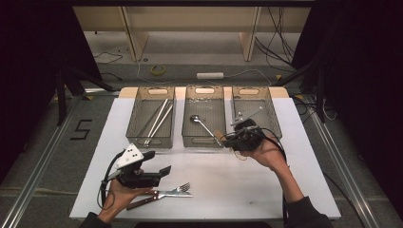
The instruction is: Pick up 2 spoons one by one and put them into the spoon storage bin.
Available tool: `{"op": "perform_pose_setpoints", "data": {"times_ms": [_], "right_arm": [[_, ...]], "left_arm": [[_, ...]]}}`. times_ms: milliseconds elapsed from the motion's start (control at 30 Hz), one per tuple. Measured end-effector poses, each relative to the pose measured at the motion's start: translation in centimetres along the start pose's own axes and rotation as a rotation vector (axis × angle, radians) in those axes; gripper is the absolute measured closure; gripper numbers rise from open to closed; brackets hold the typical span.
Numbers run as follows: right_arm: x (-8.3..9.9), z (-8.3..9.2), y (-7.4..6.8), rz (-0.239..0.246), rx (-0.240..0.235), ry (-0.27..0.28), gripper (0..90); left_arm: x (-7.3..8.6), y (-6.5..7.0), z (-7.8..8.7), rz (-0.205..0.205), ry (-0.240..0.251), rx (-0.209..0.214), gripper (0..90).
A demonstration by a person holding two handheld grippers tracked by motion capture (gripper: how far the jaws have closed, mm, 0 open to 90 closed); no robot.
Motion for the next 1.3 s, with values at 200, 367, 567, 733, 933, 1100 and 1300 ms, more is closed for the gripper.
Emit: {"op": "perform_pose_setpoints", "data": {"times_ms": [200, 367, 567, 733, 933, 1100, 1300], "right_arm": [[-1.9, -0.3, 1.1, -0.026, 0.018, 0.042, 77.4], [-3.4, -0.6, 1.9, -0.045, 0.033, 0.066, 77.4], [-4.8, -1.0, 2.7, -0.069, 0.045, 0.099, 77.3], [-5.8, -1.5, 3.1, -0.082, 0.054, 0.107, 77.3], [-6.6, -2.6, 3.9, -0.107, 0.066, 0.116, 77.3], [-7.2, -3.7, 4.5, -0.127, 0.086, 0.118, 77.3], [-7.5, -4.6, 5.4, -0.158, 0.110, 0.122, 77.3]], "left_arm": [[-0.1, 0.0, 0.1, -0.005, 0.014, -0.005, 18.4], [-0.2, -0.1, 0.2, -0.004, 0.021, -0.006, 18.2], [-0.2, 0.0, 0.3, -0.006, 0.032, -0.009, 17.9], [-0.3, -0.1, 0.4, -0.006, 0.038, -0.012, 17.9], [-0.3, -0.1, 0.4, -0.006, 0.044, -0.013, 17.9], [-0.3, -0.1, 0.4, -0.006, 0.045, -0.013, 17.9], [-0.4, -0.1, 0.5, -0.008, 0.046, -0.014, 17.8]]}}
Point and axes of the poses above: each handheld gripper's, and its own axes: z roughly backward along the jaws, x roughly out of its underside, y roughly to its right, the point moved 5 cm from there along -z, roughly forward along the jaws, and after that the axes turned 7 degrees about z, right-handed, at the moved point
